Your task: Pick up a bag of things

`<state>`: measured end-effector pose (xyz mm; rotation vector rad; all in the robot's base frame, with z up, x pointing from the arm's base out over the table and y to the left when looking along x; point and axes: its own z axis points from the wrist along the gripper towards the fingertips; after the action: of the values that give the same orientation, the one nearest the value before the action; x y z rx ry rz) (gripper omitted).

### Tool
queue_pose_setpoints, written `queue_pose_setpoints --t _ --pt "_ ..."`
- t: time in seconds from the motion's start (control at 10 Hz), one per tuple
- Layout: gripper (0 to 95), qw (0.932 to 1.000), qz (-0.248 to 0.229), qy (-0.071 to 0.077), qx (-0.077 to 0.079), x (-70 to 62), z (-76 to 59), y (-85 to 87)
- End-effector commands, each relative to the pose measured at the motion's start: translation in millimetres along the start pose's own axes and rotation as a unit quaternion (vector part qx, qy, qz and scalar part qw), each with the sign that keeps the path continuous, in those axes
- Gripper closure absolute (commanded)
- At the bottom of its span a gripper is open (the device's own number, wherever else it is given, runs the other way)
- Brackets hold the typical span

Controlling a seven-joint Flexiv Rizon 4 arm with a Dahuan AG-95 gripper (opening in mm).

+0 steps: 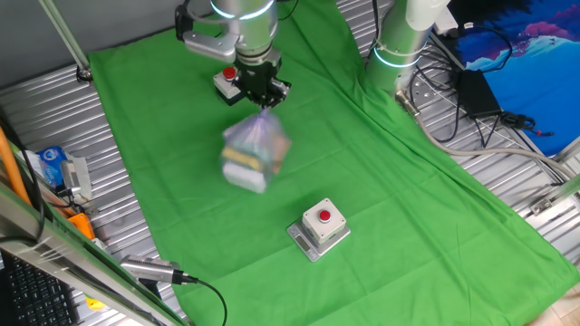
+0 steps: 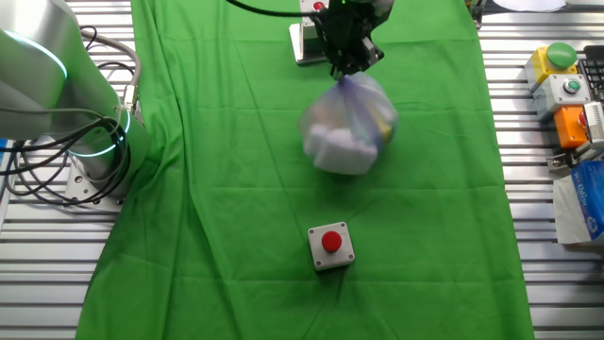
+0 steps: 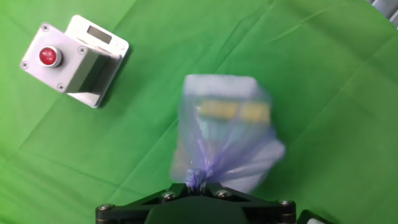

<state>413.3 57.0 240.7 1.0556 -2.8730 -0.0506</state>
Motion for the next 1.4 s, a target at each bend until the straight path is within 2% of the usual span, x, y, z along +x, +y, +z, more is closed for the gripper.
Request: queue_pose_setpoints --t 0.1,0.3,0.6,0.9,1.4 --pt "95.0 1.0 0.0 0.003 -0.002 1.6 -10.5 2.6" --pt "95.0 1.0 -0.003 0.005 -0.003 2.8 -27.1 7.3" --pt "95.0 1.0 -0.004 0.006 -0.001 7.7 -44.8 16.3" --pt "95.0 0.9999 -0.004 0.012 0.007 13.2 -64.3 28.9" --pt "95.0 0.9999 -0.008 0.011 0.005 16.6 -83.0 35.9"
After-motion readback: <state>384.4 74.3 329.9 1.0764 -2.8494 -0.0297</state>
